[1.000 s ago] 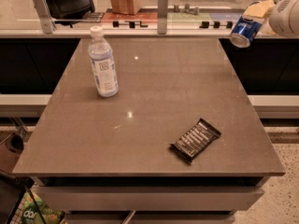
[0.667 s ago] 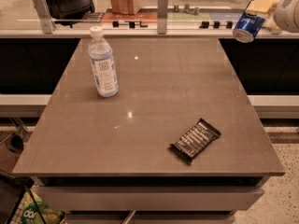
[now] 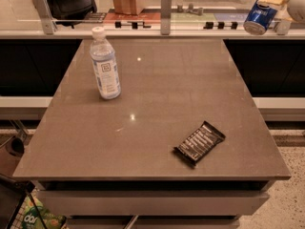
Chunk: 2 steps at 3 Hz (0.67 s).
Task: Place pepsi can upright
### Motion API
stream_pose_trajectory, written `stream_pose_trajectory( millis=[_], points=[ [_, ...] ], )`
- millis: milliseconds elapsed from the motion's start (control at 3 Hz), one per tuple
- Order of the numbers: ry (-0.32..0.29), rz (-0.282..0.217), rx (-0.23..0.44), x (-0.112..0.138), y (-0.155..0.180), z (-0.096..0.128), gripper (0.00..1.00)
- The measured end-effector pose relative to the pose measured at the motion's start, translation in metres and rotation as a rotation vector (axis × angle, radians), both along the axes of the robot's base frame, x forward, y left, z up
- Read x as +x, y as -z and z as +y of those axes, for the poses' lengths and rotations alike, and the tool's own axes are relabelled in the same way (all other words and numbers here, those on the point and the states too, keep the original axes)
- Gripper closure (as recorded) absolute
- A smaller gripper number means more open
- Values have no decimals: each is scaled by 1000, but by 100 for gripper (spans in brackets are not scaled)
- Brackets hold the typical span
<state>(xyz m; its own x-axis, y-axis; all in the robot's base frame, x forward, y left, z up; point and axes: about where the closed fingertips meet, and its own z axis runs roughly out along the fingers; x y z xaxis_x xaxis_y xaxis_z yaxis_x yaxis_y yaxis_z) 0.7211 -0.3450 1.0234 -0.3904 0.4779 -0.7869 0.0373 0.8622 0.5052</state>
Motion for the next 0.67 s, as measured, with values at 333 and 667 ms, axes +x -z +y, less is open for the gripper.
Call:
stream_pose_trajectory(
  millis=[333, 667],
  points=[
    [-39, -7, 11, 0, -3, 0, 100],
    [-140, -22, 52, -4, -4, -6, 100]
  ],
)
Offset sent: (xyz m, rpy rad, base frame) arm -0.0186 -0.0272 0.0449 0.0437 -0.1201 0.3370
